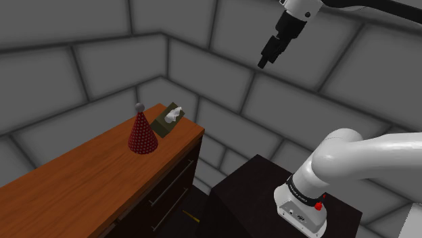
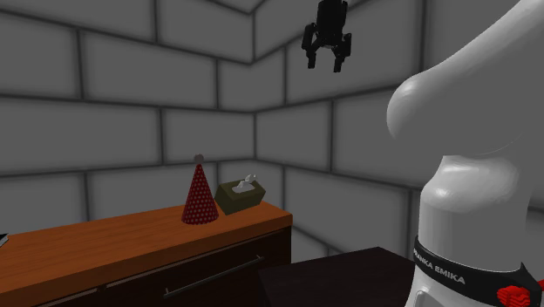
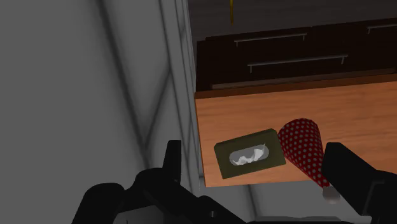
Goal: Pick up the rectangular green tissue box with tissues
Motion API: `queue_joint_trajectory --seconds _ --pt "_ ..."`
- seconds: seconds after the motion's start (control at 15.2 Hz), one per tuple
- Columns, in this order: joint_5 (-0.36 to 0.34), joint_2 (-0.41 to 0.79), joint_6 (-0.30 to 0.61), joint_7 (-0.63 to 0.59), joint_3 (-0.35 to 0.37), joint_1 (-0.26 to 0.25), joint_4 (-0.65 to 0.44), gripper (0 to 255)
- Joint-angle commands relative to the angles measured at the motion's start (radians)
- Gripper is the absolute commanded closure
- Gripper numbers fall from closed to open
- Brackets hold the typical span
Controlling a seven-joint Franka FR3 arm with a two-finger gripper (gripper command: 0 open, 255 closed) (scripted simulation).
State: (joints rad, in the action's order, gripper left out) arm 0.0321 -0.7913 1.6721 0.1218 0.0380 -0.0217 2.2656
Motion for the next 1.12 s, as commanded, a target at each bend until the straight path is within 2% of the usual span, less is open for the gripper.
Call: queue_joint_trajectory --seconds 0.0,0.33,0.66,0.86,1.06 --pt "0.0 0.0 0.0 0.0 0.0 0.0 0.0 0" --pt "0.074 -0.002 0.236 0.012 -0.031 -0.019 0.18 0" --pt "0.165 0.054 0.488 0.045 -0.059 -0.055 0.319 0" --pt "0.236 0.119 0.647 0.082 -0.08 -0.094 0.378 0" --pt "0.329 0.208 0.809 0.14 -0.113 -0.155 0.415 0"
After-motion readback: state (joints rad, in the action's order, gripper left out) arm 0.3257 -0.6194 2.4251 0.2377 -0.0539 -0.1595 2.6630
